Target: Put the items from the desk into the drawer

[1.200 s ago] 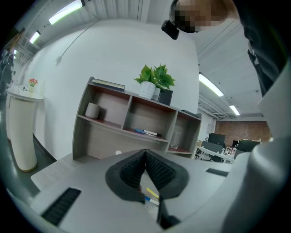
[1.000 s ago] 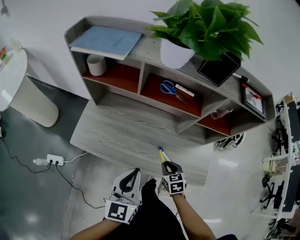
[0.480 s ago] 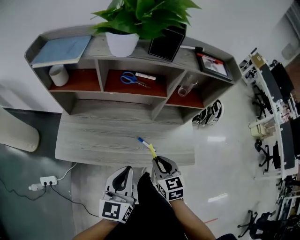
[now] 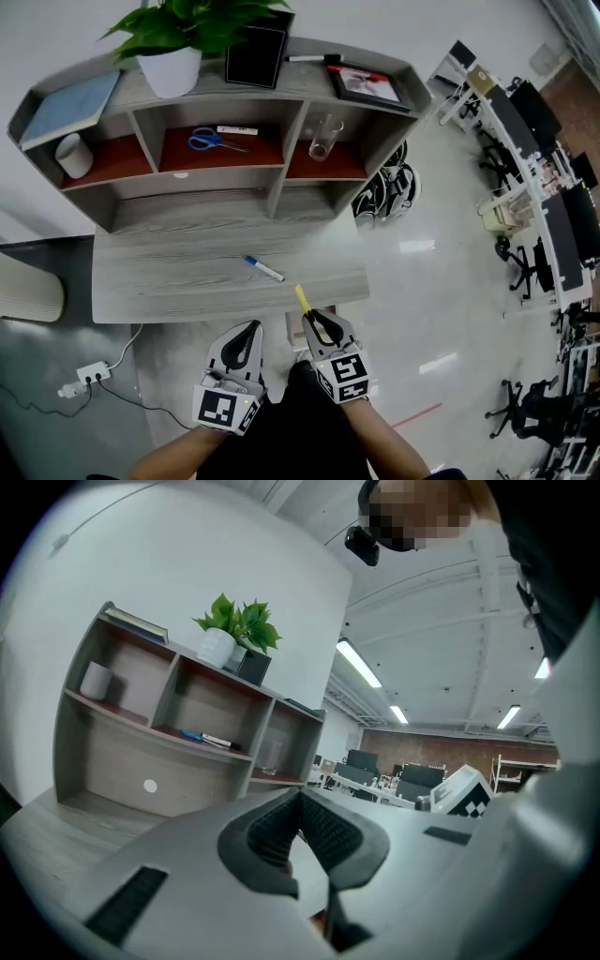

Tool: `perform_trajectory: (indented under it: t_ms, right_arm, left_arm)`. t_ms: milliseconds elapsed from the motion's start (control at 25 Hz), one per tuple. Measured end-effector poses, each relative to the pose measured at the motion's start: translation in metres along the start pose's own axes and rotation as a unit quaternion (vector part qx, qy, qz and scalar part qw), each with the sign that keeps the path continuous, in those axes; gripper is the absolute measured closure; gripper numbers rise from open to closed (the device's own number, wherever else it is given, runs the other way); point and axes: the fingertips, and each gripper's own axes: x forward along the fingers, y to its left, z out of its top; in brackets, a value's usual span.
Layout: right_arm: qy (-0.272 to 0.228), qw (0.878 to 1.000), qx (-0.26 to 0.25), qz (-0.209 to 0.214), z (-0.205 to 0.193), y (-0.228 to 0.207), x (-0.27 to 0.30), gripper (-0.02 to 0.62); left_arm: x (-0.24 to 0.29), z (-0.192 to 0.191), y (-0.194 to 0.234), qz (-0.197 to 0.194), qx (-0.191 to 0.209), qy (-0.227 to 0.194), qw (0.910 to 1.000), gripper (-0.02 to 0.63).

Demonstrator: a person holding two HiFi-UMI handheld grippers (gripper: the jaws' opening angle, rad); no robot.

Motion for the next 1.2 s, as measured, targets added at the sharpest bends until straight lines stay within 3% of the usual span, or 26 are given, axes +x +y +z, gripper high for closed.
perform_trajectory:
  t_ms: [240,520,760,1200]
  right_arm:
    - [0.015,1.0,-0.006,0.016,-0.037,-0.028,-0.02,0.52]
    - [0.051,0.995,-0.047,0.071,-0.09,-0.046,-0.021,0.52]
    - [0.106,0.982,-0.099,0.124,-0.16,-0.055,0.001,0.52]
    - [0.185,0.951,-0.184,0.167,-0.272,-0.077,0.055,0.52]
  left_arm:
    - [0.006,-0.014,-0.027,0.034,-0.007,0.003,0.9994,0.593]
    - [0.006,-0.04,-0.062,0.092,-0.017,0.022,0.9953,0.594]
    - [0.007,-0.056,-0.082,0.144,-0.028,0.02,0.9889,0.594]
    - [0.0,-0.086,-0.093,0.216,-0.038,0.022,0.9755,0.594]
